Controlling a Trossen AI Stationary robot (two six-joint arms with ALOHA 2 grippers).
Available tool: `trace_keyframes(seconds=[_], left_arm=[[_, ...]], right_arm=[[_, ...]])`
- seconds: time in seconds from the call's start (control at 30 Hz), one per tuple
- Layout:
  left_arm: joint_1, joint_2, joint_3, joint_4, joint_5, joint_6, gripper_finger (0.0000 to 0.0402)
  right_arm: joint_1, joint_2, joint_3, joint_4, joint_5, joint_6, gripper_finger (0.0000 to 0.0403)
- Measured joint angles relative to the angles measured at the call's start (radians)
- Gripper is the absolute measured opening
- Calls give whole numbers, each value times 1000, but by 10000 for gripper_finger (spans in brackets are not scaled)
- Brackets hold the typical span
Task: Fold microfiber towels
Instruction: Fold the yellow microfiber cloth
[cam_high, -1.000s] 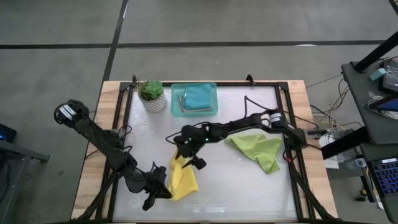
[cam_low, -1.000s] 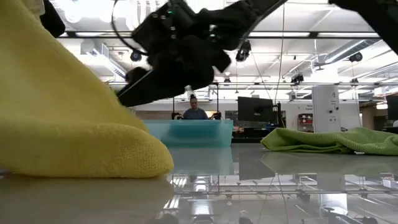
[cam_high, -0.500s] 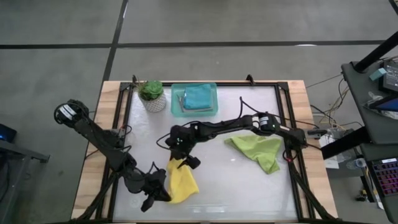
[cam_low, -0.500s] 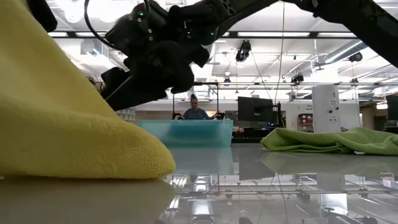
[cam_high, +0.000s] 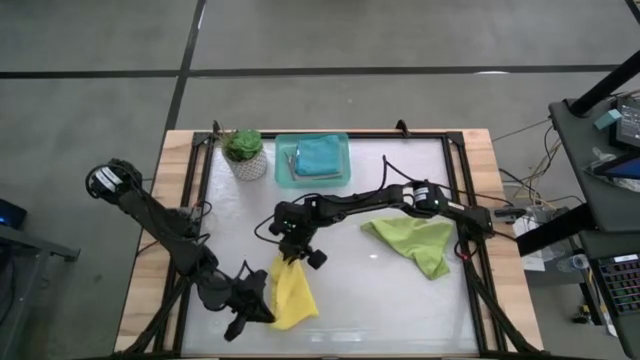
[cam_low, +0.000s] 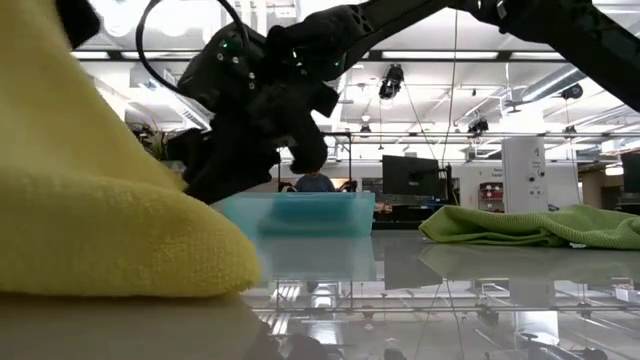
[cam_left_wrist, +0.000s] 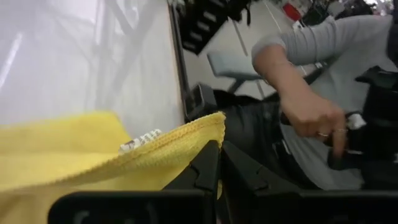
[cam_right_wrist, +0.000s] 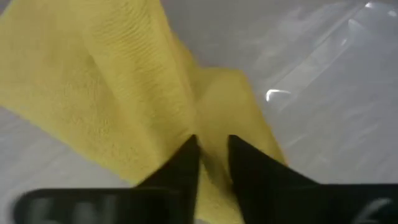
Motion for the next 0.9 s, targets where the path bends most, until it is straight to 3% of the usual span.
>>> trace_keyframes(seconds=[0.1, 0.33, 0.6, 0.9], left_arm=[[15, -25, 0, 0, -26, 15, 0], [14, -135, 0, -38, -188, 92, 0], [14, -326, -1, -168, -352, 132, 0], [16, -542, 1, -191, -535, 338, 0]], right_arm=[[0, -28, 0, -93, 4, -22, 19], [0, -168, -1, -276, 18, 2, 9], [17, -374, -45, -401, 275, 80, 9], [19, -589, -144, -405, 597, 226, 9]])
